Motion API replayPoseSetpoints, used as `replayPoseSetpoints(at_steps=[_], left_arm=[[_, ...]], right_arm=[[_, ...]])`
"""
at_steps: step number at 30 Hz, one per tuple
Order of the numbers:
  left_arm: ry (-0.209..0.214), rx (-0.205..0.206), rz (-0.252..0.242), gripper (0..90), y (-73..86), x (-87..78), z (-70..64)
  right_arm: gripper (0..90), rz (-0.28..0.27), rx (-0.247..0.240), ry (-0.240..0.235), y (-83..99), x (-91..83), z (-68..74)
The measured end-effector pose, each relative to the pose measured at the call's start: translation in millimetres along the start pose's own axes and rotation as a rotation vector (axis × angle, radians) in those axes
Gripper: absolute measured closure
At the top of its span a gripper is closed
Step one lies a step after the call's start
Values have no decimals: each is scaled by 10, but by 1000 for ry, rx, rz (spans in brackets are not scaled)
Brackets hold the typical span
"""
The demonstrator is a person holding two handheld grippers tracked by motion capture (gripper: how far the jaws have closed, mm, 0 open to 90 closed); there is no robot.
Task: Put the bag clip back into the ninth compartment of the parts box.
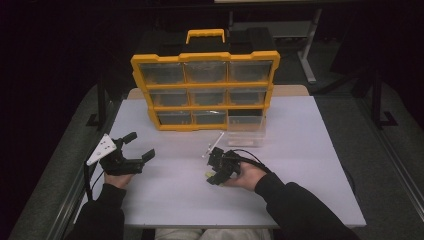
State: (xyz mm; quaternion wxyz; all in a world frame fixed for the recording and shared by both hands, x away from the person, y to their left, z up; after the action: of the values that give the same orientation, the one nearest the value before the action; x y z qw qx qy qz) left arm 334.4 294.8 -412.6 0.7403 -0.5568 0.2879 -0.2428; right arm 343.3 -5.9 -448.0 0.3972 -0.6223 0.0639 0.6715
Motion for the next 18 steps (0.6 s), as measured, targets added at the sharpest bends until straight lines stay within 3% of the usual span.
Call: replayPoseSetpoints(at_steps=[1, 3, 11, 18], left_arm=[[0, 0, 0, 21, 0, 0, 0], [1, 4, 5, 21, 4, 1, 2], [0, -3, -2, 21, 1, 1, 1], [2, -3, 1, 21, 3, 2, 1]], right_arm=[[523, 0, 0, 0, 0, 0, 0], [609, 8, 4, 5, 3, 6, -25], [738, 35, -2, 4, 16, 23, -21], [770, 37, 11, 4, 19, 6, -34]])
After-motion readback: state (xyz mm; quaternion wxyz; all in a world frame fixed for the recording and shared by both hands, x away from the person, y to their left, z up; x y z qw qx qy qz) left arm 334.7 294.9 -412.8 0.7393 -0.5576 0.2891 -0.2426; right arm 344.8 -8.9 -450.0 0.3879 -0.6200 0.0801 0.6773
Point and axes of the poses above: each handheld gripper's, and its own axes: x roughly forward along the jaws, y roughly out of its underside, z roughly to its left, the point moved 3 cm from there along x, roughly forward along the jaws, and after that the axes turned 15 degrees about x, right-handed, at the moved point
